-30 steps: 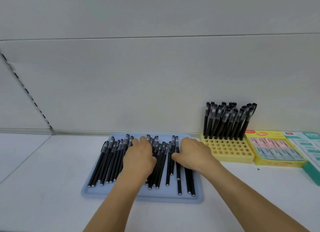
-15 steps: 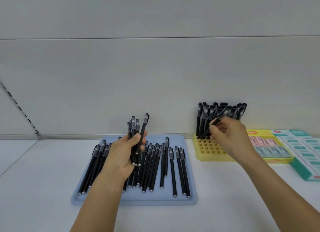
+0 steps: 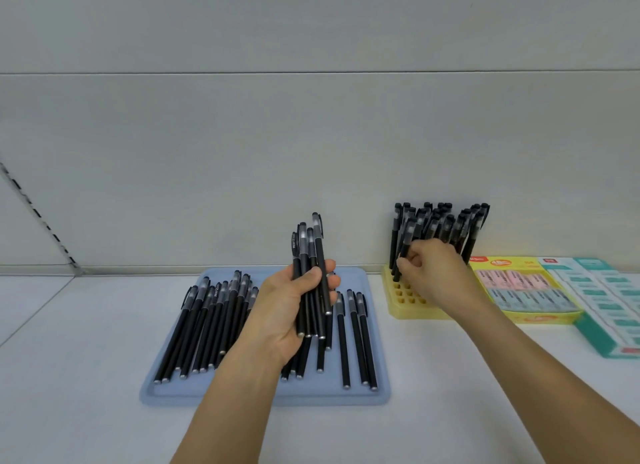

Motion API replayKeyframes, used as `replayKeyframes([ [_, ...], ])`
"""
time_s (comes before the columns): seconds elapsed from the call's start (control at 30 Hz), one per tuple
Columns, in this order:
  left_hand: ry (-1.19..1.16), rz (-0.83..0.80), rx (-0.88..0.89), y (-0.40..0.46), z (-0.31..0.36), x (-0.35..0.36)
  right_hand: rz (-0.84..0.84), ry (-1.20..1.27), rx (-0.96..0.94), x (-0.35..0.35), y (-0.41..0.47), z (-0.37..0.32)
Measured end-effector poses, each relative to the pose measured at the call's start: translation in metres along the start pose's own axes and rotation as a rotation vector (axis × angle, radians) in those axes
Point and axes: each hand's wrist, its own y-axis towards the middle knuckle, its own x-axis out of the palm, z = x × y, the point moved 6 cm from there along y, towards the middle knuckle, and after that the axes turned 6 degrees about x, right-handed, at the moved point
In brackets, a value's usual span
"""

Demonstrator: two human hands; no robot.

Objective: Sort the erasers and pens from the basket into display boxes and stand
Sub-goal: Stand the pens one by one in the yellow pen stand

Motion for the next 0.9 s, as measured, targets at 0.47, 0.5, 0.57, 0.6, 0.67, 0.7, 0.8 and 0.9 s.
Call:
replayKeyframes([
  [0.47, 0.359, -0.210, 0.131, -0.005, -0.021, 0.054, -0.127, 0.784, -0.051, -0.020, -0.042, -0.028],
  [0.5, 0.346, -0.198, 0.133, -0.004, -0.023, 0.055, -0.110, 0.817, -0.018, -0.023, -0.040, -0.022],
  [0.57, 0.297, -0.139, 0.136, -0.003, -0.028, 0.052, 0.000, 0.895, 0.038, -0.035, -0.037, -0.009],
  [0.6, 0.251, -0.100, 0.128, -0.002, -0.031, 0.048, 0.081, 0.908, 0.050, -0.043, -0.037, -0.002],
  [0.67, 0.153, -0.030, 0.108, -0.001, -0.034, 0.040, 0.204, 0.824, 0.043, -0.055, -0.036, 0.008],
  [0.7, 0.128, -0.008, 0.105, 0.000, -0.034, 0.036, 0.230, 0.747, 0.025, -0.056, -0.035, 0.011],
  [0.8, 0.105, 0.010, 0.118, 0.001, -0.031, 0.033, 0.232, 0.581, -0.016, -0.048, -0.030, 0.018],
  [0.9, 0.107, -0.002, 0.135, 0.002, -0.027, 0.036, 0.229, 0.516, -0.036, -0.038, -0.024, 0.023],
])
